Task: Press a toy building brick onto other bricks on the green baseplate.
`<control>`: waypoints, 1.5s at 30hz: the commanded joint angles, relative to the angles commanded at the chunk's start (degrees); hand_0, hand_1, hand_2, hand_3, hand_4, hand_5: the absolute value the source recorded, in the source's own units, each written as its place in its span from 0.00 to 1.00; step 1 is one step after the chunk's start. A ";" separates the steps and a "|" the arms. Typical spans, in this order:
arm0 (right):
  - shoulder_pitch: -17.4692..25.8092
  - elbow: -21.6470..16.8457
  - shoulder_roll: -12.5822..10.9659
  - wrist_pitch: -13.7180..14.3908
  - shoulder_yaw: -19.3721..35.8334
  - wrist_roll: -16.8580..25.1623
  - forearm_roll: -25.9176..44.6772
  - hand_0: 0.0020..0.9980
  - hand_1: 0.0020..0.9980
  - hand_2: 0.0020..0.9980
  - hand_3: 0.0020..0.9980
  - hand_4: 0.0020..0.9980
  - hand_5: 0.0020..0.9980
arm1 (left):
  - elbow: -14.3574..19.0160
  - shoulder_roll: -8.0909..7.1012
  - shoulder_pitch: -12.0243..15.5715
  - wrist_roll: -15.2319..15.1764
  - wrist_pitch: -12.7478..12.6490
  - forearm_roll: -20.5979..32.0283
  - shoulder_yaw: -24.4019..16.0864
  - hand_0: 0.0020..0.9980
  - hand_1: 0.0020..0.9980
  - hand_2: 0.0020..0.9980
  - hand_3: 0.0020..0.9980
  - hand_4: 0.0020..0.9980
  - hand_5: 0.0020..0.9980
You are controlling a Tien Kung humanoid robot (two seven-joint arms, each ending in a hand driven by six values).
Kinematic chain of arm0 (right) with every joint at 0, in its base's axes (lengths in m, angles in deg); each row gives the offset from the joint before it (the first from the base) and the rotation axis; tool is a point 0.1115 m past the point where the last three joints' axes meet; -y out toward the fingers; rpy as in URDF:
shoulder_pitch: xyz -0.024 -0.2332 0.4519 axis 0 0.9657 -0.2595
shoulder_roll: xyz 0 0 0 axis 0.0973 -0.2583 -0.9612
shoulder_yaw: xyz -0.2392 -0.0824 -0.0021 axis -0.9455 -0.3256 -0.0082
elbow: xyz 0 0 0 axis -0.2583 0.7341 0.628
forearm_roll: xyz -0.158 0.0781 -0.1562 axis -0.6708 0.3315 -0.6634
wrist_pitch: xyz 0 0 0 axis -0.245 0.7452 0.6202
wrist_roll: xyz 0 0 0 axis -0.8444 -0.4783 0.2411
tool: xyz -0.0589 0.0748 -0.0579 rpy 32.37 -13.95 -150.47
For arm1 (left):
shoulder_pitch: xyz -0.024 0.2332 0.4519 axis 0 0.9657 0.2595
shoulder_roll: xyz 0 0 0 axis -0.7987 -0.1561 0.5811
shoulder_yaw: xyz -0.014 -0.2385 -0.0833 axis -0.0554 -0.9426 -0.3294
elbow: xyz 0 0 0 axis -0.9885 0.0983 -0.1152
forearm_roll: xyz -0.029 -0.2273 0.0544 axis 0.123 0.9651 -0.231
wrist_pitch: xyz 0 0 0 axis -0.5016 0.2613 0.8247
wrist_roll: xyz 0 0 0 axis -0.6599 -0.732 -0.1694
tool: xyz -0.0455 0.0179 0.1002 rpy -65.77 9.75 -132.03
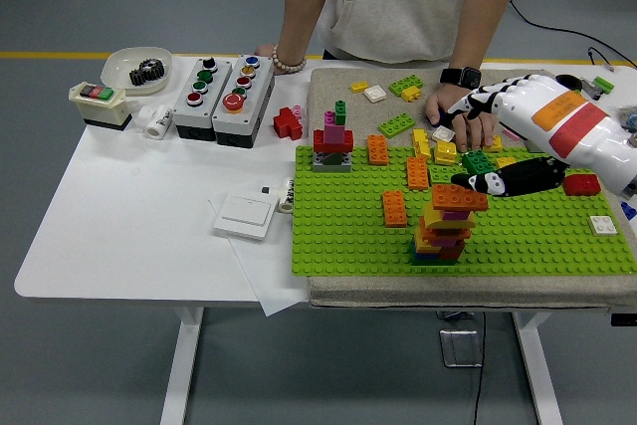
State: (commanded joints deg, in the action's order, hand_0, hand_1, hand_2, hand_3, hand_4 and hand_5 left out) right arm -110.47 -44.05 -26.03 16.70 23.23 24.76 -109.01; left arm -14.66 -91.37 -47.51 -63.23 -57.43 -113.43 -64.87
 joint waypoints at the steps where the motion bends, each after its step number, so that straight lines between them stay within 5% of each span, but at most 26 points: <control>1: 1.50 0.00 -0.14 1.28 1.14 0.48 -0.15 0.67 0.67 0.74 0.67 0.85 0.46 | -0.03 0.00 0.09 0.02 0.06 -0.16 -0.10 0.81 0.77 0.74 0.59 0.65 0.65; 7: 7.13 0.00 -0.37 4.17 4.66 2.16 -0.93 0.68 0.68 0.74 0.59 0.79 0.47 | -0.08 0.02 0.31 0.01 0.12 -0.33 -0.21 0.81 0.77 0.74 0.59 0.65 0.65; 20: 15.40 0.00 0.68 2.78 9.06 3.14 -4.03 0.68 0.68 0.74 0.58 0.76 0.47 | -0.13 0.15 0.19 -0.27 0.08 0.26 0.09 0.81 0.77 0.74 0.59 0.65 0.65; 36: 16.96 0.00 1.25 6.62 9.48 6.39 2.01 0.61 0.61 0.67 0.64 0.74 0.47 | -0.12 0.15 -0.17 -0.42 0.28 1.03 0.44 0.81 0.77 0.74 0.58 0.64 0.65; 45: 18.32 0.00 2.62 5.02 8.12 9.49 10.85 0.63 0.62 0.69 0.64 0.74 0.45 | -0.16 0.19 -0.20 -0.39 0.42 1.16 0.42 0.81 0.77 0.74 0.58 0.64 0.65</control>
State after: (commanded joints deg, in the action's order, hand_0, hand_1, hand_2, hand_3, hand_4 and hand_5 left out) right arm -92.15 -44.05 -23.41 21.72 31.35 34.25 -98.16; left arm -14.82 -91.18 -47.71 -63.62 -57.01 -112.28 -64.46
